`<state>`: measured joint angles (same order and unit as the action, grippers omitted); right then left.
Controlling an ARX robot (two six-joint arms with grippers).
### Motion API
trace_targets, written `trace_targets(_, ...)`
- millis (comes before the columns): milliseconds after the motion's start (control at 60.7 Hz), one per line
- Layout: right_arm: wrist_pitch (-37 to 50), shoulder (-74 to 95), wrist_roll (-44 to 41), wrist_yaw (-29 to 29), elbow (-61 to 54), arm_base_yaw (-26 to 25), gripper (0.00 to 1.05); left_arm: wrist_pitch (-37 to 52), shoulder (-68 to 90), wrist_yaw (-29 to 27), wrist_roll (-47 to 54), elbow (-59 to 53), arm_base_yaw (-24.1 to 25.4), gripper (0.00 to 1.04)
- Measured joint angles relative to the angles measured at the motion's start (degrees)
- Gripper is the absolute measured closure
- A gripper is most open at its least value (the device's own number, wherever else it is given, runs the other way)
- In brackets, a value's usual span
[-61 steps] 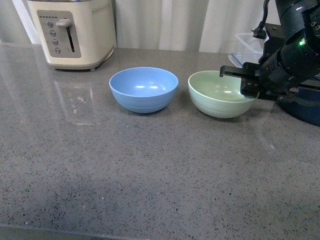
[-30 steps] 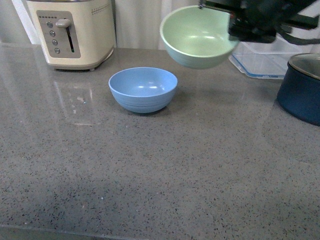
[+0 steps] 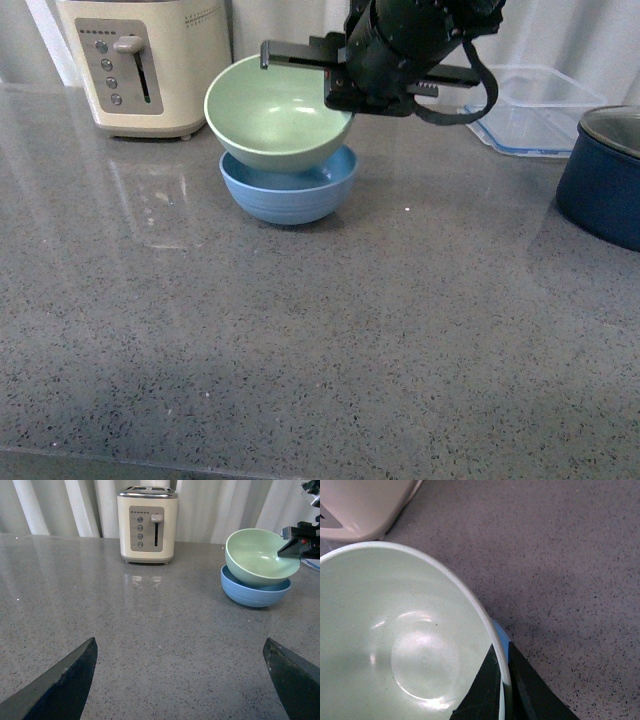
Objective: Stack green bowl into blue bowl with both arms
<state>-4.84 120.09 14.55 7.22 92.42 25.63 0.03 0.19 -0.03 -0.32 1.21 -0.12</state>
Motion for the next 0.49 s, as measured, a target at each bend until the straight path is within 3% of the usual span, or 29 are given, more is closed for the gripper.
trace_targets(132,-0.04,1.38,-0.92,0.42,0.09,-0.2,1.02,0.0,0.0,0.0,0.0,0.0,0.0,0.07)
trace_targets(214,0.83,1.14,-0.87,0.2,-0.17,-0.68,0.83,0.0,0.0,0.0,0.02,0.0,0.0,0.07)
trace_targets(362,3.43,-2.36,0.57,-2.67,-3.96,-1.64,0.6,0.0,0.0,0.02,0.02,0.0,0.0,0.07)
trace_targets(428,10.05,-7.3,2.49,-6.01,-9.57,-3.1,0.46,0.0,0.0,0.0,0.02,0.0,0.0,0.07)
trace_targets(461,18.58,-11.87,4.61,-9.49,-15.26,-4.72,0.37,0.0,0.0,0.02,0.02,0.0,0.0,0.07)
trace_targets(494,26.97,-16.09,4.98,-8.81,-20.68,-6.21,0.3,0.0,0.0,0.0,0.0,0.0,0.0,0.07)
